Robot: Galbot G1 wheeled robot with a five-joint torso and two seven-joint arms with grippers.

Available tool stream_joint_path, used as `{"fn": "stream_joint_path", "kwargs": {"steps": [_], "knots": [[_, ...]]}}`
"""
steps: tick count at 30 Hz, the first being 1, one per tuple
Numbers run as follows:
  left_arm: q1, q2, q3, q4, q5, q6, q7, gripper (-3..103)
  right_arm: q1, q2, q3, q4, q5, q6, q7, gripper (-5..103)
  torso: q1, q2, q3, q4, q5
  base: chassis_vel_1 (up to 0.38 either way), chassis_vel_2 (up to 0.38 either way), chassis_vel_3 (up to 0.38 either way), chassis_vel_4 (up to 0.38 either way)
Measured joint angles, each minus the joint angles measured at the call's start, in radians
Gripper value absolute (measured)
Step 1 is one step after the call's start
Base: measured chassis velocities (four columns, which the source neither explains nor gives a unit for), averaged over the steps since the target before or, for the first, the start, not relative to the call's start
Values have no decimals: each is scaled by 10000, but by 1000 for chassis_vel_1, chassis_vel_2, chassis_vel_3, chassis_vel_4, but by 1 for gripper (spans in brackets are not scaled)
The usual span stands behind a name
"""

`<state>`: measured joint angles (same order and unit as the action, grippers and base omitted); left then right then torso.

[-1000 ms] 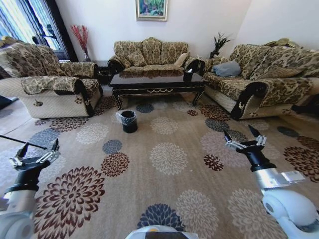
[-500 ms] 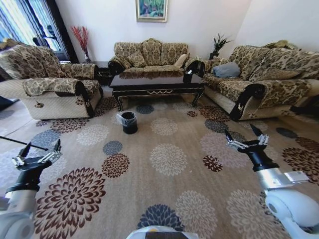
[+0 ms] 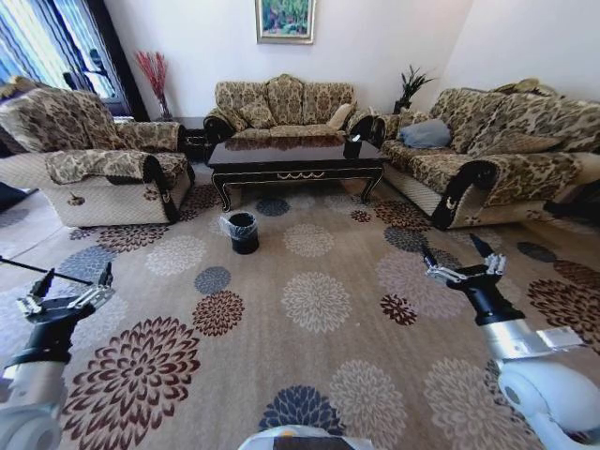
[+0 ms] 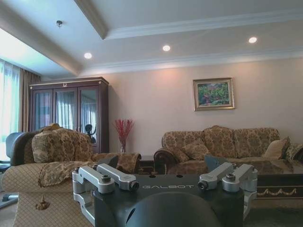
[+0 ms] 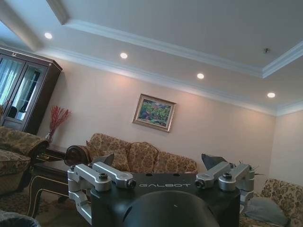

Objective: Move to the front of the table and pick up the trash from the floor, then place it into the trash bin.

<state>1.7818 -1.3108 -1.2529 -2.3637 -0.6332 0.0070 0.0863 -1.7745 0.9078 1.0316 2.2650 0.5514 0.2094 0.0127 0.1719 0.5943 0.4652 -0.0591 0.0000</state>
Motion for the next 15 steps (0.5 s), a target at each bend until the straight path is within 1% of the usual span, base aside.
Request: {"fn": "stream_joint_path", "kwargs": {"steps": [1, 4, 9, 14, 15], "knots": [[0, 0, 0, 0, 0, 0, 0, 100, 0, 0, 0, 0, 0, 0, 0, 100, 0, 0, 0, 0, 0, 0, 0, 0, 0], [34, -48, 1, -38, -6, -107, 2, 100, -18, 3, 1, 15, -11, 5, -21, 100, 72, 178, 103, 0, 0, 0, 0, 0, 0], [35, -63, 0, -46, -23, -122, 4, 100, -38, 6, 4, 27, -15, 12, -30, 100, 135, 325, 188, 0, 0, 0, 0, 0, 0], [-21, -47, 6, 19, -31, -87, 4, 100, -48, 6, 36, 30, -15, 18, -39, 100, 244, 599, 351, 0, 0, 0, 0, 0, 0], [-21, -47, 6, 19, -31, -87, 4, 100, -48, 6, 36, 30, -15, 18, -39, 100, 244, 599, 351, 0, 0, 0, 0, 0, 0]]}}
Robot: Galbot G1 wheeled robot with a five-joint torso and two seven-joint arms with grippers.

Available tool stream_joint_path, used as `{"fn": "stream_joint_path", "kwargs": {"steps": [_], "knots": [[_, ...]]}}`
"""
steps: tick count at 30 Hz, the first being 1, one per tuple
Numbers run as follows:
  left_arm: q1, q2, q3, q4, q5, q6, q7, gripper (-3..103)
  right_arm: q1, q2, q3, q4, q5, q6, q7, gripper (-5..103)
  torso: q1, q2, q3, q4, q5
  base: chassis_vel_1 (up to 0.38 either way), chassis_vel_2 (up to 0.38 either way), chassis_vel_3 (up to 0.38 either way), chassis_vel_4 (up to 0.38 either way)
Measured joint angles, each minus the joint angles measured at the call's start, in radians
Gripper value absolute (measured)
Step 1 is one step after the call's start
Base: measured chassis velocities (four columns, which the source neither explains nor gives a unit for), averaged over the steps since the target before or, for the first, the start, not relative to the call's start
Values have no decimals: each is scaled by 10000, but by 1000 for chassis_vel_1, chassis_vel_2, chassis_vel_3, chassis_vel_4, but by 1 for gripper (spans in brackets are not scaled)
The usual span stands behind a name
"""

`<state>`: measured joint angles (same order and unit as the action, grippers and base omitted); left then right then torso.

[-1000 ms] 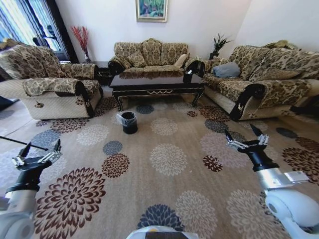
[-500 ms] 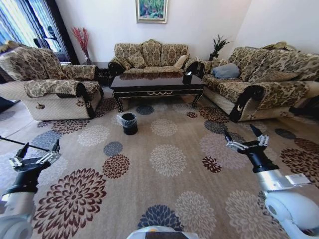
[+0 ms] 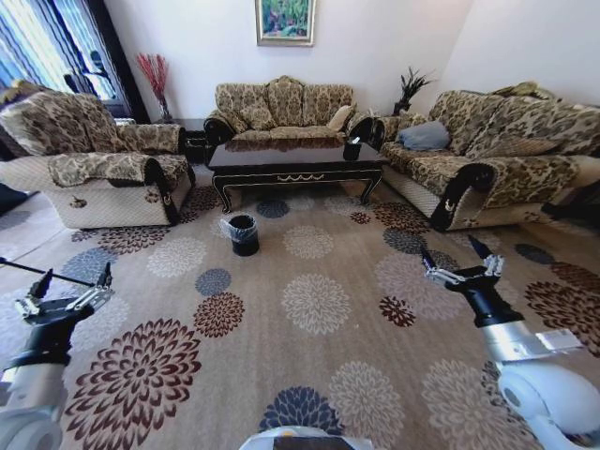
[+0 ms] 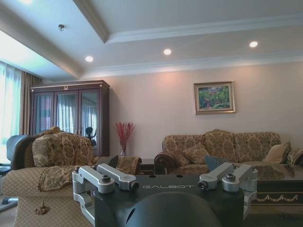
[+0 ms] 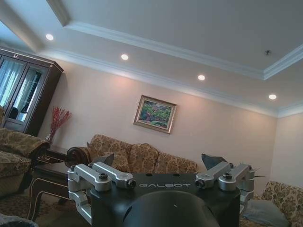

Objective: Move to the front of the table and pick up the trash from the floor, then place it into the trash bin.

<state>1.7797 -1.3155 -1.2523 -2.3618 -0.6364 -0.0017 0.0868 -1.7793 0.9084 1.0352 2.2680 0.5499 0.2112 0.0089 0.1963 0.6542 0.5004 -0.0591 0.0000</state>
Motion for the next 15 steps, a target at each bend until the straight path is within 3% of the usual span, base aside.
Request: {"fn": "stream_joint_path", "kwargs": {"steps": [15], "knots": [[-78, 143, 8, 168, -2, 25, 0, 100, 58, -33, -2, -153, 4, 10, -20, 100, 268, 627, 359, 0, 0, 0, 0, 0, 0]]}}
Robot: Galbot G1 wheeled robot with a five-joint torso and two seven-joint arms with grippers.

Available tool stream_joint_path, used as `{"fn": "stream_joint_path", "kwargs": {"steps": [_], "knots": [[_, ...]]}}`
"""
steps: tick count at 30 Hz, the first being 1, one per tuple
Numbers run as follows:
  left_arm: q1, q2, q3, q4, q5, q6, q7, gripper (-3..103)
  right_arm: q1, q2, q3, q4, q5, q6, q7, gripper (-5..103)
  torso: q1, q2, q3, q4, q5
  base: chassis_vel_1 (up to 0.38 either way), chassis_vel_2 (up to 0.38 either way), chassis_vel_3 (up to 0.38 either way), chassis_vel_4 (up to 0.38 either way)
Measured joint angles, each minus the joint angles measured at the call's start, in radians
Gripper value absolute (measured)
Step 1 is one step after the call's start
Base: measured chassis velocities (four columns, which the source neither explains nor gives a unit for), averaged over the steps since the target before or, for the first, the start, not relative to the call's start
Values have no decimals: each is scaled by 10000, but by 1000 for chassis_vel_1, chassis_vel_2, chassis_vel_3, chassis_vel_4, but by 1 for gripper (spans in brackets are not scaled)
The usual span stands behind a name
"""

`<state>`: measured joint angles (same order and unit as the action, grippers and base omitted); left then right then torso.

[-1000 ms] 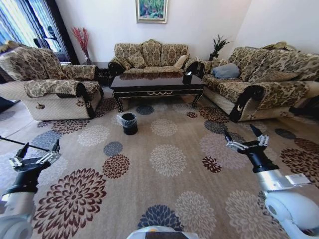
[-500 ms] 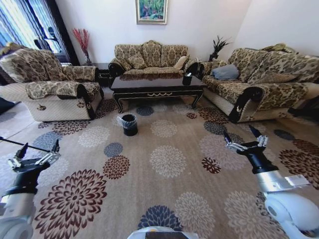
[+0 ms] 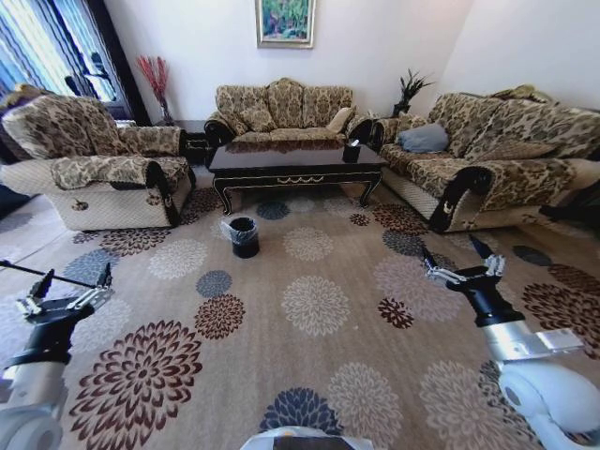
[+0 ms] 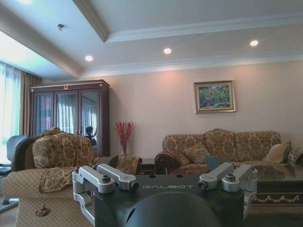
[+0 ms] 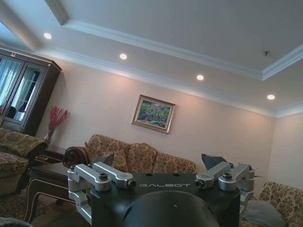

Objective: Move to the front of the table and pick up the trash from the floor, then place it into the trash bin.

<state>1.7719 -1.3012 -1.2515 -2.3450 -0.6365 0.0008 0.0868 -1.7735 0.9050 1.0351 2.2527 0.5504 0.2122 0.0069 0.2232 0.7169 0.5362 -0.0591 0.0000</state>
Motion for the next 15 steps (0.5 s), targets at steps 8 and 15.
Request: {"fn": "stream_joint_path", "kwargs": {"steps": [8, 15], "knots": [[-69, 82, -2, 72, -37, 13, 5, 100, 21, -47, -16, -70, 9, 3, -34, 100, 164, 394, 231, 0, 0, 0, 0, 0, 0], [-126, 103, 30, 134, -37, 21, 9, 100, 38, 12, -101, -103, -3, 3, -69, 100, 292, 696, 405, 0, -1, 0, 0, 0, 0]]}}
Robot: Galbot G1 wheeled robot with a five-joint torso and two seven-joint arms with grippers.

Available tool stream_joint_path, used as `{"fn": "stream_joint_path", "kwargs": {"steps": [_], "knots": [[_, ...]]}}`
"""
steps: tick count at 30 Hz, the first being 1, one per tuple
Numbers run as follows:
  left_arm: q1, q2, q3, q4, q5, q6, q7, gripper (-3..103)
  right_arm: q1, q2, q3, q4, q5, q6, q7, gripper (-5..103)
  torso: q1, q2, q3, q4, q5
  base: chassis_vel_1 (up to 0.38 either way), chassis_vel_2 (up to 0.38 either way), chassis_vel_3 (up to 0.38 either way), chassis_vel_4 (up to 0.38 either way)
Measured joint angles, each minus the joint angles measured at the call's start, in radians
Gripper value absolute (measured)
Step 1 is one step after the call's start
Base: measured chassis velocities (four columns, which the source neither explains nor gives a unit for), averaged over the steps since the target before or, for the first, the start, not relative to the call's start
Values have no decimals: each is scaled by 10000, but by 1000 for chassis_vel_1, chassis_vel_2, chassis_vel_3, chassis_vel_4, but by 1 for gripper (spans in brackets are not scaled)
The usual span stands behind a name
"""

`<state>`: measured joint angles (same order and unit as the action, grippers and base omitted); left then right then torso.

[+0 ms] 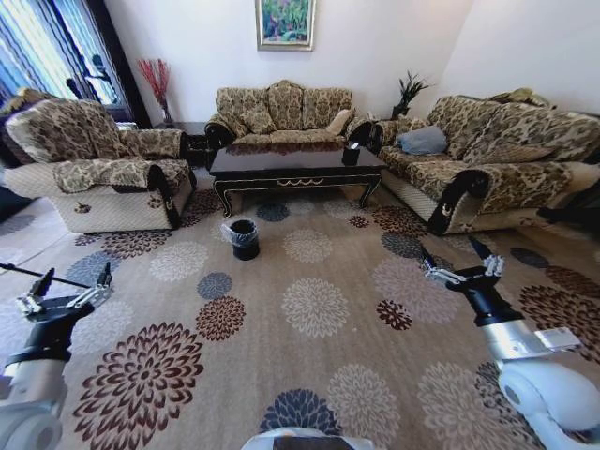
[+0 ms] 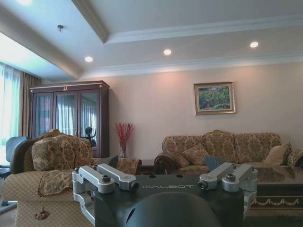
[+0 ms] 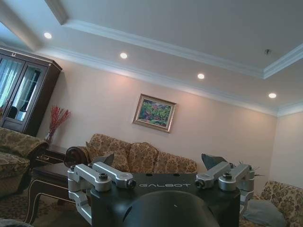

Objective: Move to the front of the table and pick up the trash from the floor, then place it into the trash bin.

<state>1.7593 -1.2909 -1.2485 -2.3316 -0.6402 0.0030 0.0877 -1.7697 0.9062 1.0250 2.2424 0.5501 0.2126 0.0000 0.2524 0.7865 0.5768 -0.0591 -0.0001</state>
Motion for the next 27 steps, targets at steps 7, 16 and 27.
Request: {"fn": "stream_joint_path", "kwargs": {"steps": [7, 16, 27], "knots": [[-37, 3, 28, 42, 15, 3, 2, 100, 24, 19, -26, -39, -24, 7, -28, 100, 122, 280, 155, 0, 0, 0, 0, 0, 0], [-47, -42, 62, 55, 55, 4, 15, 100, 48, 79, -87, -59, -62, 19, -38, 100, 305, 700, 390, 0, 1, 0, 0, 0, 0], [-52, -73, 107, 54, 95, 4, 18, 100, 35, 104, -174, -9, 173, 187, 163, 100, 524, 1205, 679, 0, 0, 0, 0, 0, 0]]}}
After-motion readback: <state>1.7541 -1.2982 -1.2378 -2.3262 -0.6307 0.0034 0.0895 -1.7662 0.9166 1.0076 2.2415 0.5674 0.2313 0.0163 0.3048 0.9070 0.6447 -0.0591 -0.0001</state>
